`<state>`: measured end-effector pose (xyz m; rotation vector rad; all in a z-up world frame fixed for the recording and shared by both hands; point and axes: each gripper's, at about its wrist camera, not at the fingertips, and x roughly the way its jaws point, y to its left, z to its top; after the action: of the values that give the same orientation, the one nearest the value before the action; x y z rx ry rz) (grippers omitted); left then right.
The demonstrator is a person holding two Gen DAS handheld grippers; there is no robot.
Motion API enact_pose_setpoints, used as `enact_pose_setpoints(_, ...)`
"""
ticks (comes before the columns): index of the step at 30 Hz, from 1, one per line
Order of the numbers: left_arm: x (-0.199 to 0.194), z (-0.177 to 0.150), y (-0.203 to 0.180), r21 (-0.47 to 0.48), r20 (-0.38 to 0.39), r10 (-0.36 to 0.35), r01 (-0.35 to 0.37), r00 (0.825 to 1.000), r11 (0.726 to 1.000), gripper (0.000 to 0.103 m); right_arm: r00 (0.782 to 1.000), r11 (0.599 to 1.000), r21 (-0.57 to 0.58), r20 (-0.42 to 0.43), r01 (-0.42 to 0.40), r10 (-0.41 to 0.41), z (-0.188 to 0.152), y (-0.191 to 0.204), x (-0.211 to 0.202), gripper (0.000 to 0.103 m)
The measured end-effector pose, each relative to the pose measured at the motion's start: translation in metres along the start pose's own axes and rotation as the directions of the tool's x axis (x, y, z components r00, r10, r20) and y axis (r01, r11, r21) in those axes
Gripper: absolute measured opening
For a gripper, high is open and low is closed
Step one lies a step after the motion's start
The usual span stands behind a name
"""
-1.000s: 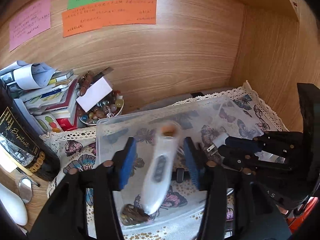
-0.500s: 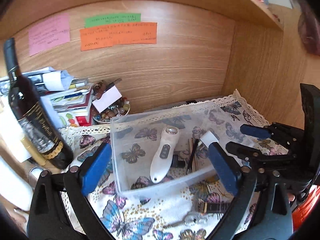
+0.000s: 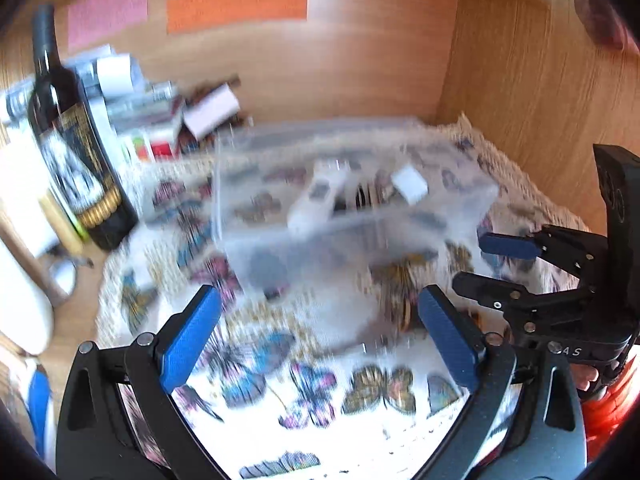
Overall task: Organize rigid objects
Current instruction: 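Grasp the black-and-gold bottle with the right tool while the left tool grasps the keys, then lower the keys into the box with the left tool while the right lowers the bottle in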
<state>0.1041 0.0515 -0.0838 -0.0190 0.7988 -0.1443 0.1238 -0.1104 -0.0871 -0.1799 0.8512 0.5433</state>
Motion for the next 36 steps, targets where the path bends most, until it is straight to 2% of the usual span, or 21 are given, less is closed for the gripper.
enact_pose_setpoints(5, 0.013, -0.024, 0.001, -0.004, -0.076, -0.013, 0.013, 0.997, 1.000, 0.100, 0.997, 0.999, -0.018, -0.064, -0.036, 0.035, -0.012, 0.005, 0.015, 0.050)
enact_pose_setpoints(8, 0.019, -0.033, 0.000, -0.008, -0.109, -0.032, 0.031, 0.993, 0.999, 0.100, 0.994, 0.998, -0.021, -0.097, -0.058, 0.056, -0.016, 0.006, 0.024, 0.040)
enact_pose_setpoints(12, 0.025, -0.037, -0.007, 0.015, -0.124, -0.046, 0.048, 0.991, 0.999, 0.097, 0.995, 0.999, -0.045, -0.092, -0.030, 0.026, -0.019, 0.009, 0.025, 0.023)
enact_pose_setpoints(16, 0.034, -0.034, -0.020, 0.060, -0.143, -0.064, 0.073, 0.988, 0.996, 0.087, 0.997, 0.999, -0.038, -0.078, -0.014, 0.011, -0.021, 0.006, 0.020, 0.022)
enact_pose_setpoints(20, 0.047, -0.029, -0.031, 0.092, -0.166, -0.083, 0.100, 0.983, 0.991, 0.083, 0.999, 1.000, -0.016, -0.053, -0.002, 0.001, -0.022, 0.000, 0.010, 0.022)
enact_pose_setpoints(24, 0.058, -0.025, -0.039, 0.122, -0.183, -0.080, 0.103, 0.980, 0.987, 0.070, 1.000, 1.000, 0.002, -0.022, 0.014, -0.013, -0.021, -0.007, -0.001, 0.022)
enact_pose_setpoints(28, 0.060, -0.022, -0.040, 0.122, -0.167, -0.096, 0.118, 0.981, 0.986, 0.040, 1.000, 1.000, 0.019, 0.007, 0.024, -0.024, -0.019, -0.013, -0.010, 0.022)
enact_pose_setpoints(29, 0.060, -0.022, -0.040, 0.121, -0.165, -0.106, 0.126, 0.981, 0.985, 0.037, 1.000, 0.999, 0.021, 0.011, 0.025, -0.026, -0.018, -0.014, -0.010, 0.022)
enact_pose_setpoints(32, 0.059, -0.023, -0.041, 0.127, -0.151, -0.100, 0.119, 0.983, 0.985, 0.035, 0.999, 0.999, 0.031, 0.028, 0.027, -0.028, -0.015, -0.017, -0.014, 0.022)
enact_pose_setpoints(33, 0.059, -0.023, -0.041, 0.129, -0.147, -0.094, 0.113, 0.985, 0.985, 0.024, 0.999, 0.999, 0.033, 0.033, 0.028, -0.029, -0.015, -0.017, -0.015, 0.022)
enact_pose_setpoints(36, 0.056, -0.023, -0.039, 0.117, -0.141, -0.092, 0.109, 0.986, 0.987, 0.023, 0.998, 0.999, 0.037, 0.046, 0.030, -0.031, -0.014, -0.018, -0.019, 0.022)
